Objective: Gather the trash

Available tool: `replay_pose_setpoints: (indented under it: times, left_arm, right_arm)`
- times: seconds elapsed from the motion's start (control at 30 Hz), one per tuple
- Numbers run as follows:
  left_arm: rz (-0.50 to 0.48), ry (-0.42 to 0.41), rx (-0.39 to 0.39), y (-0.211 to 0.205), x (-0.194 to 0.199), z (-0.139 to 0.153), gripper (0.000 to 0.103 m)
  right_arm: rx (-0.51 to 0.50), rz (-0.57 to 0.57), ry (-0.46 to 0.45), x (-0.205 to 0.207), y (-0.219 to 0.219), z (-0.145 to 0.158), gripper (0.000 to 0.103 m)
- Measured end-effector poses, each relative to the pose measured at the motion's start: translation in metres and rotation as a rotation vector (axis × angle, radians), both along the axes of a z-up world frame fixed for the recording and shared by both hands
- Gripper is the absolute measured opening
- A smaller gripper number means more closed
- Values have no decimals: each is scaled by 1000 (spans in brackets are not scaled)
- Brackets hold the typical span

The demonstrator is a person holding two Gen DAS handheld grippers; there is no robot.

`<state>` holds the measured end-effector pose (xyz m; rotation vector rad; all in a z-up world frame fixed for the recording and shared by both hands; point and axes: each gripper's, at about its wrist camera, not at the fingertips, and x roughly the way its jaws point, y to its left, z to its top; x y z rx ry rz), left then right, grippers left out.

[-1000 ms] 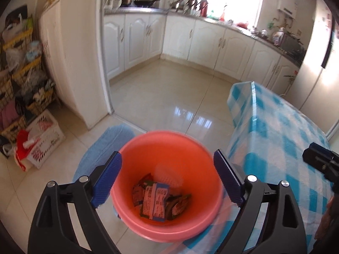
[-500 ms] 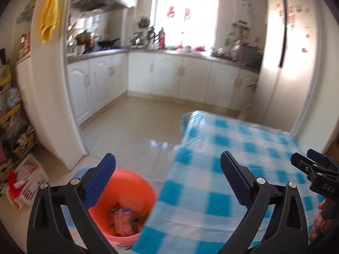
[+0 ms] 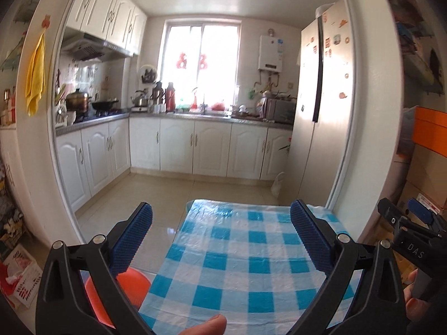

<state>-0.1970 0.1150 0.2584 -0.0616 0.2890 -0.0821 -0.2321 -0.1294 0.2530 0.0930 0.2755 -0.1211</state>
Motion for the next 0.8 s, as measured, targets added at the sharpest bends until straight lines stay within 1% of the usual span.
replay_pose_setpoints:
  times: [0.13,0.23,0.4,0.5,0.8]
  left_arm:
    - [-18,-64,16,-18,-22,18,99]
    - [-30,-88,25,-27,-32,26,99]
    - [-46,-105,17,-37,-42,32,99]
    - [-46,-119,26,-43,-47,35,99]
    - [-72,-133,48,-59,-59,43,99]
  right_arm:
    - [12,-50,-55,-20,-15,11,98]
    - [8,-93,-102,-35,-23,18,98]
    - [-15,-137,-171,-61,-32,32,98]
    - [-18,-153,-201,-74,-36,39,98]
    - [-7,-173,-244,-94,-43,47,98]
